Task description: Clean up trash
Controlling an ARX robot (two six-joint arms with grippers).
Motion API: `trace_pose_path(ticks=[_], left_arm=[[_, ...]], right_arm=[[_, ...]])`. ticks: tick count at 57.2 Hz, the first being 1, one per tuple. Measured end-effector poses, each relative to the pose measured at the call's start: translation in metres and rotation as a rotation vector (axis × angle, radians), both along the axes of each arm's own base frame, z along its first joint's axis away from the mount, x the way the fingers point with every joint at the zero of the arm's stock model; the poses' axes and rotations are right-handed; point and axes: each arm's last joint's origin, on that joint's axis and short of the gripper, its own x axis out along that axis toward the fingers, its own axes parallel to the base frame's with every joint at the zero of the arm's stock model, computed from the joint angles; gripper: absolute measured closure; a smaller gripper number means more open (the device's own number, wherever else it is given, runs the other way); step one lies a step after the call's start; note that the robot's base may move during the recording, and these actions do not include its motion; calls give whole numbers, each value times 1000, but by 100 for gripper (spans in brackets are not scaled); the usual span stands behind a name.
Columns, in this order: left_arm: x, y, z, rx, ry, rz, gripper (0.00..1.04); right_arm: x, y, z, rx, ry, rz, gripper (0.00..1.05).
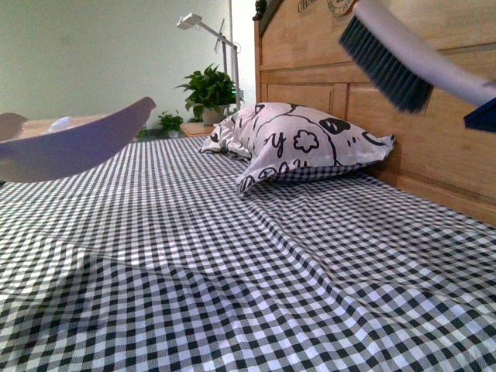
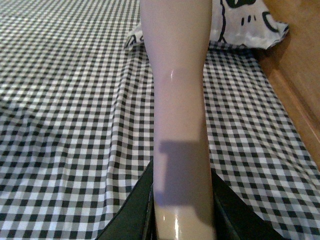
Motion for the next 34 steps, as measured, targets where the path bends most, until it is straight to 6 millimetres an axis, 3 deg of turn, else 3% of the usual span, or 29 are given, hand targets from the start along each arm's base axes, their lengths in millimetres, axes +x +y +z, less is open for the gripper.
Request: trace_pose_path(ticks=[11,34], left_arm=[[-20,-14,10,-25,-55,89,79],[-92,-59,43,53,-235,120,79]], right_arm=[[-29,-13,22,53,-57,20,84],[-91,-31,45,131,-109,90,84]])
